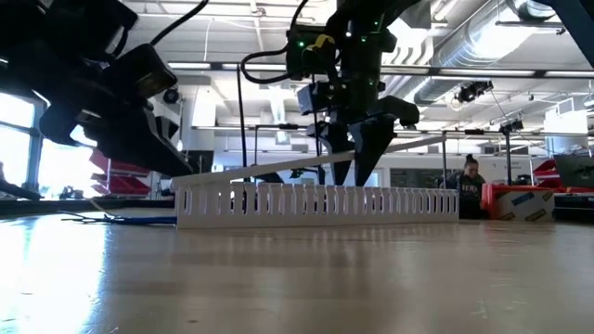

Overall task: Ziptie cables
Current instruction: Close the white cable duct

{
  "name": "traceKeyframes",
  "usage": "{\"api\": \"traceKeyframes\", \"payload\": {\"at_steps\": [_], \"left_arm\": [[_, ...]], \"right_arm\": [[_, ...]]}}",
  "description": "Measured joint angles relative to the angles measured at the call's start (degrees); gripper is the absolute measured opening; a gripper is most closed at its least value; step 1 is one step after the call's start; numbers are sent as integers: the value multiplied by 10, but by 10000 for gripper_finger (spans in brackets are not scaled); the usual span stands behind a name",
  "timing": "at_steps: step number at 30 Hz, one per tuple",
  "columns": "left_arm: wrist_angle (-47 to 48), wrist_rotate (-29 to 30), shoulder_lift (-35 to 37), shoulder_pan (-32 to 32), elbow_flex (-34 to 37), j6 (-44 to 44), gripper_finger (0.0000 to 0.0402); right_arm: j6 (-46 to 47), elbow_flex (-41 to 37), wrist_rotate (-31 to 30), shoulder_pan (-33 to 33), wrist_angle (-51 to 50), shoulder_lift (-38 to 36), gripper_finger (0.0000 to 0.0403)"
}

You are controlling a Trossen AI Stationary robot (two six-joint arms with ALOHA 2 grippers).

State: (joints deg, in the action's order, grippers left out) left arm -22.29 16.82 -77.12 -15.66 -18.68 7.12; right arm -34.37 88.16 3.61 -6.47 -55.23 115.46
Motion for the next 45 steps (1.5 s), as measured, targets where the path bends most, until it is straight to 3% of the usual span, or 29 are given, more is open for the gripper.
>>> {"api": "traceKeyframes", "payload": {"at_steps": [9, 12, 22, 45], "left_arm": [[-15, 18, 71, 2, 1, -51, 0], [-8, -1, 80, 12, 1, -54, 0], [-18, -43, 18, 30, 1, -49, 0], [-42, -46, 17, 31, 1, -53, 0]], "right_arm": [[-1, 28, 7, -1, -18, 2, 195], [-2, 29, 4, -9, -25, 2, 195], [-2, 28, 28, -23, -27, 2, 195], [-16, 37, 36, -21, -48, 1, 195]]}}
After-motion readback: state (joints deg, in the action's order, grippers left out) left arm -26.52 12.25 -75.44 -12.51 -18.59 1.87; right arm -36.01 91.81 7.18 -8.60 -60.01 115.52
